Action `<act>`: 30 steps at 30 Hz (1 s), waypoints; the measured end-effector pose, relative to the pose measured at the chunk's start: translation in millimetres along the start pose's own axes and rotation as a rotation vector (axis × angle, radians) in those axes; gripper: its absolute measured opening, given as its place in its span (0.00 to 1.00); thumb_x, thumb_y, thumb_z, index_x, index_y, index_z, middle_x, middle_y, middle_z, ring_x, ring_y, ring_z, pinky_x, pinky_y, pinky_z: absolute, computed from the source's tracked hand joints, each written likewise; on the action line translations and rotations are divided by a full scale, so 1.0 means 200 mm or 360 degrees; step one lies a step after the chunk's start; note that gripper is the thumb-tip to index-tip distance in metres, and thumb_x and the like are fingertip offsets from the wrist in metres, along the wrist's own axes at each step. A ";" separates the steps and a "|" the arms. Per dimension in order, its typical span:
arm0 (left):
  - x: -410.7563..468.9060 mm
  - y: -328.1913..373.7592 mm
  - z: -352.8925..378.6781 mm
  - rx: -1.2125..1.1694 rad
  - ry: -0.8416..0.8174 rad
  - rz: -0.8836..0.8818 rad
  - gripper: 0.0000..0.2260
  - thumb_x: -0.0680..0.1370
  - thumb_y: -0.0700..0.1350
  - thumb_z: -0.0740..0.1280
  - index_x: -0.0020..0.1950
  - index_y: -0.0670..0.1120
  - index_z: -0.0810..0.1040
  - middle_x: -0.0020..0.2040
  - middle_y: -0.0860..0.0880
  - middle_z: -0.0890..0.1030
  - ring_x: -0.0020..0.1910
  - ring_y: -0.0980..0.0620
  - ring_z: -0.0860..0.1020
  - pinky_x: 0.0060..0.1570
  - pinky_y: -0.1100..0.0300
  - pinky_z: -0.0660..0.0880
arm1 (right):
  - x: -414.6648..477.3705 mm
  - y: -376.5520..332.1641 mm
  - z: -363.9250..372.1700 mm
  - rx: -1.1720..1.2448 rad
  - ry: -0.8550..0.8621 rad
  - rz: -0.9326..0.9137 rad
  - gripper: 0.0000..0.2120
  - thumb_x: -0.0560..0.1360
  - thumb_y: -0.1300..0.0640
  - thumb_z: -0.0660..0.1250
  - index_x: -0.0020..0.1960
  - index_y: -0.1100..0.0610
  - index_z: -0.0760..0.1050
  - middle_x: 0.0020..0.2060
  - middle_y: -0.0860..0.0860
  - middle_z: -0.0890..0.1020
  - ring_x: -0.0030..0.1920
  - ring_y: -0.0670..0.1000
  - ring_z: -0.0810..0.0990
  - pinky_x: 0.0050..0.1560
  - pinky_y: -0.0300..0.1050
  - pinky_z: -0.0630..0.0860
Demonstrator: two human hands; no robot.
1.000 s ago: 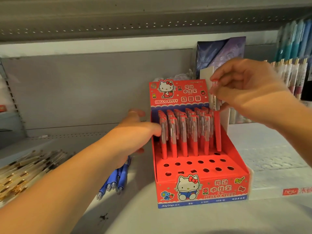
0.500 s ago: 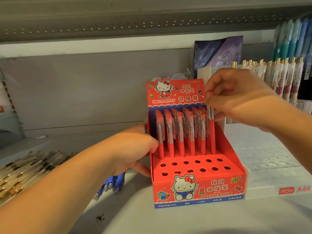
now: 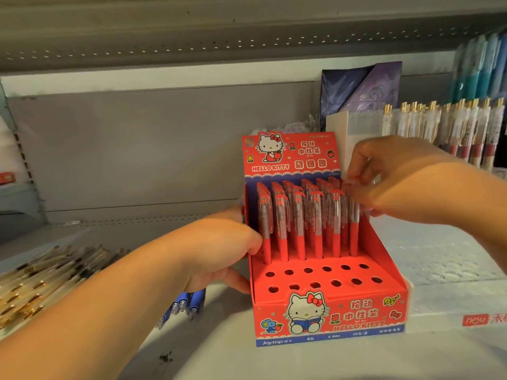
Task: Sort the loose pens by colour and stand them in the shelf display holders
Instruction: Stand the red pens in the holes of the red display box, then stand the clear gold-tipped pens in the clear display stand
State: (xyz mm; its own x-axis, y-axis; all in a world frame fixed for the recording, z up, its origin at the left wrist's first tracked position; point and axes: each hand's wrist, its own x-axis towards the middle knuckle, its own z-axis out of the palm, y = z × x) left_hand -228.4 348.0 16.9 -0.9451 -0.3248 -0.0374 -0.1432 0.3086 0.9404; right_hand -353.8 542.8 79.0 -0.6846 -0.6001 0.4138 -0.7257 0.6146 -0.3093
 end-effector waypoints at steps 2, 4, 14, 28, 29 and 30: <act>0.00 0.00 0.00 0.0023 0.0010 -0.0002 0.23 0.75 0.28 0.54 0.54 0.53 0.78 0.53 0.43 0.84 0.53 0.43 0.83 0.49 0.33 0.79 | 0.00 0.00 0.02 0.0072 -0.0171 0.0059 0.06 0.76 0.59 0.67 0.45 0.49 0.73 0.34 0.50 0.85 0.32 0.48 0.85 0.41 0.48 0.83; 0.00 0.01 0.00 0.0046 0.0013 0.0002 0.23 0.75 0.28 0.54 0.55 0.52 0.78 0.54 0.43 0.84 0.54 0.44 0.83 0.49 0.33 0.79 | -0.01 0.01 0.02 0.0059 -0.0229 0.0061 0.06 0.77 0.60 0.66 0.46 0.49 0.72 0.31 0.50 0.85 0.29 0.47 0.84 0.40 0.49 0.83; -0.02 0.03 -0.01 0.0231 0.0082 -0.0065 0.18 0.77 0.34 0.60 0.59 0.54 0.76 0.55 0.47 0.84 0.54 0.47 0.83 0.47 0.40 0.82 | -0.01 -0.01 0.00 -0.0202 0.0114 0.0009 0.09 0.71 0.44 0.64 0.50 0.43 0.77 0.44 0.45 0.81 0.43 0.51 0.79 0.47 0.46 0.79; -0.50 0.02 -0.25 0.0614 0.0710 -0.0012 0.15 0.73 0.52 0.71 0.60 0.55 0.77 0.56 0.50 0.81 0.55 0.50 0.81 0.55 0.51 0.80 | -0.12 -0.27 0.18 0.0338 -0.0095 -0.0719 0.15 0.78 0.43 0.63 0.64 0.37 0.75 0.56 0.39 0.81 0.56 0.48 0.78 0.52 0.38 0.71; -0.55 0.00 -0.27 0.0654 0.0726 -0.0029 0.16 0.76 0.51 0.70 0.63 0.54 0.75 0.57 0.52 0.80 0.55 0.51 0.80 0.56 0.52 0.79 | -0.11 -0.31 0.20 0.0325 -0.0148 -0.0726 0.20 0.78 0.42 0.63 0.70 0.41 0.72 0.62 0.43 0.79 0.61 0.48 0.77 0.55 0.38 0.68; -0.59 -0.01 -0.29 0.0683 0.0745 -0.0050 0.17 0.77 0.50 0.69 0.64 0.53 0.75 0.58 0.53 0.79 0.55 0.52 0.79 0.58 0.52 0.77 | -0.11 -0.35 0.22 0.0319 -0.0189 -0.0718 0.24 0.78 0.41 0.63 0.73 0.44 0.70 0.67 0.45 0.77 0.64 0.48 0.75 0.57 0.38 0.66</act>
State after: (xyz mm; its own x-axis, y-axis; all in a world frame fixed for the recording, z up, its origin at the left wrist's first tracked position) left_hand -99.6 333.4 38.5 -0.7236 -0.6662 0.1804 -0.3656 0.5917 0.7185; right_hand -290.5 490.7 54.8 -0.2946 -0.8445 0.4472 -0.9418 0.1775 -0.2854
